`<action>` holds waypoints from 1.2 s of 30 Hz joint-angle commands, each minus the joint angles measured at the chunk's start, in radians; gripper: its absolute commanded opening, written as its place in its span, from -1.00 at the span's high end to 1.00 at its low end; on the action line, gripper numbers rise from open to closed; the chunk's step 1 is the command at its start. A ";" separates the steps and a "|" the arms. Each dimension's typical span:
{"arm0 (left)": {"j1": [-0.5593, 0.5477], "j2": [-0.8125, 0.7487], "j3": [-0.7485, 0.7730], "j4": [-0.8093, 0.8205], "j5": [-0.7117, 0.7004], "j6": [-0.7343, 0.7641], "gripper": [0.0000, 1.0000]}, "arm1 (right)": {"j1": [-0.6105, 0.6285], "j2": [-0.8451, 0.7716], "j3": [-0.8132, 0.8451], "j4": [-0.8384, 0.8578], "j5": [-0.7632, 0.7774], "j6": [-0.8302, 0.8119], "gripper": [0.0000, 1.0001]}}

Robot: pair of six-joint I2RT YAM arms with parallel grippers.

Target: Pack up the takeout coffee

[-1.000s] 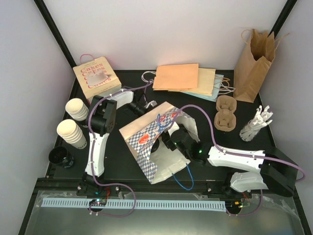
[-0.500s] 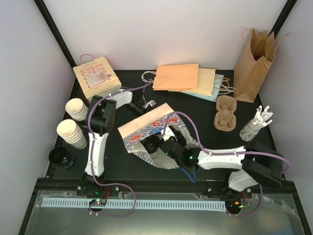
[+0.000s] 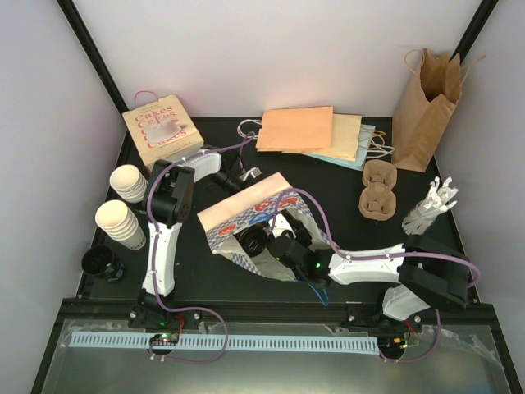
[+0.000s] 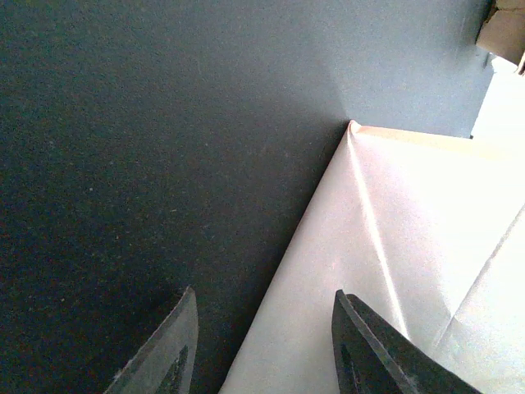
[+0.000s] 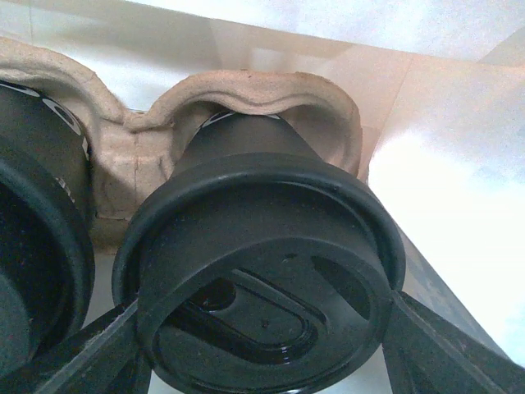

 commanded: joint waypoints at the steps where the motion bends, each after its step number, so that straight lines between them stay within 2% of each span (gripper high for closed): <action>1: -0.055 -0.028 0.002 -0.064 0.110 0.032 0.04 | 0.000 0.042 0.015 0.015 -0.135 -0.044 0.05; 5: -0.056 -0.043 0.004 -0.064 0.103 0.031 -0.02 | -0.002 -0.006 0.045 -0.052 -0.127 -0.021 0.05; 7: -0.056 -0.054 0.004 -0.063 0.102 0.033 -0.07 | -0.003 -0.049 0.072 -0.147 -0.133 -0.004 0.04; 11: -0.056 -0.062 0.001 -0.065 0.102 0.039 -0.09 | -0.004 -0.112 0.144 -0.342 -0.179 0.039 -0.12; 15: -0.058 -0.057 -0.001 -0.062 0.107 0.040 -0.11 | -0.010 -0.142 0.184 -0.449 -0.199 0.049 -0.26; 18: -0.059 -0.054 -0.001 -0.057 0.100 0.041 -0.25 | -0.012 -0.160 0.202 -0.491 -0.205 0.047 -0.30; 20: -0.056 -0.057 0.002 -0.051 0.090 0.036 -0.45 | -0.012 -0.160 0.215 -0.517 -0.211 0.049 -0.40; 22: -0.053 -0.060 0.004 -0.043 0.089 0.030 -0.58 | -0.013 -0.156 0.228 -0.551 -0.219 0.057 -0.60; 24: -0.047 -0.064 0.011 -0.040 0.087 0.023 -0.67 | -0.012 -0.162 0.243 -0.596 -0.231 0.067 -0.88; 26: -0.043 -0.063 0.021 -0.044 0.081 0.021 -0.71 | -0.012 -0.172 0.262 -0.636 -0.240 0.074 -0.99; 36: -0.037 -0.065 0.040 -0.058 0.072 0.020 -0.77 | -0.013 -0.208 0.378 -0.833 -0.269 0.109 -1.00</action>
